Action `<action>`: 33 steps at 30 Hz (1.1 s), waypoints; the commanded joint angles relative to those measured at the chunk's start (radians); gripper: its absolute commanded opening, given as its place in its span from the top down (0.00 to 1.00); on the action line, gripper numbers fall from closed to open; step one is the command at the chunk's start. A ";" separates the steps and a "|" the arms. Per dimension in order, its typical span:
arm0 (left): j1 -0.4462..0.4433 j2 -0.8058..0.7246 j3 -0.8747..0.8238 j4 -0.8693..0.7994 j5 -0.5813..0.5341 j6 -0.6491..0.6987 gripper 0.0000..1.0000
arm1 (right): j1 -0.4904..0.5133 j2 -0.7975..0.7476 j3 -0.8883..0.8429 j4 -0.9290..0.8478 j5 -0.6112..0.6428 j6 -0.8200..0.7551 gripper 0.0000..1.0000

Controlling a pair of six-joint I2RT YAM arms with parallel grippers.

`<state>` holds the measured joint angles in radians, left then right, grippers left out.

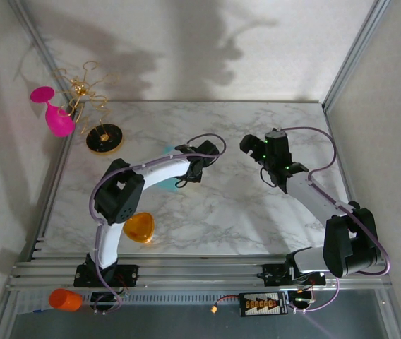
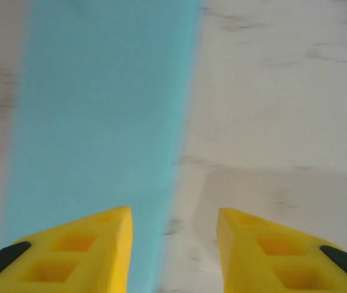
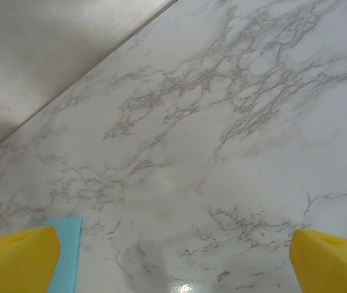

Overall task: Fold a paper plane with a square sheet of paper (pick it up from the middle)
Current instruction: Turn over the paper at the center of the table, then move the paper to the center of the table.

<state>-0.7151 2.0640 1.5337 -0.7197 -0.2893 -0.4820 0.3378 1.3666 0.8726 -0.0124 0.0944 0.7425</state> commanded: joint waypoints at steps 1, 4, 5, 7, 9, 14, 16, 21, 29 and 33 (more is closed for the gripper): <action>0.043 -0.079 -0.052 0.152 0.280 -0.012 0.54 | -0.007 0.009 -0.015 0.006 -0.014 0.027 0.04; 0.089 -0.148 -0.111 0.248 0.392 -0.032 0.51 | -0.006 0.035 -0.008 0.026 -0.073 0.017 0.07; 0.115 -0.176 -0.139 0.287 0.421 -0.044 0.50 | -0.005 0.050 -0.001 0.035 -0.109 0.016 0.09; 0.163 -0.235 -0.192 0.345 0.466 -0.077 0.47 | 0.008 0.090 0.015 0.050 -0.173 0.021 0.12; 0.220 -0.311 -0.264 0.400 0.487 -0.111 0.44 | 0.047 0.143 0.049 0.049 -0.209 0.027 0.14; 0.348 -0.482 -0.420 0.458 0.409 -0.167 0.33 | 0.213 0.321 0.192 0.040 -0.281 0.050 0.28; 0.400 -0.550 -0.492 0.487 0.379 -0.193 0.28 | 0.279 0.409 0.269 0.025 -0.304 0.062 0.35; 0.516 -0.688 -0.640 0.543 0.364 -0.229 0.13 | 0.409 0.599 0.461 -0.019 -0.334 0.058 0.42; 0.611 -0.772 -0.721 0.586 0.404 -0.214 0.03 | 0.470 0.831 0.732 -0.153 -0.401 0.031 0.44; 0.627 -0.766 -0.725 0.591 0.439 -0.205 0.01 | 0.479 0.897 0.786 -0.197 -0.418 0.015 0.44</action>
<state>-0.0998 1.3117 0.8196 -0.1562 0.1169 -0.6857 0.8059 2.2261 1.6196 -0.1268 -0.2932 0.7845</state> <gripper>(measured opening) 0.991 0.557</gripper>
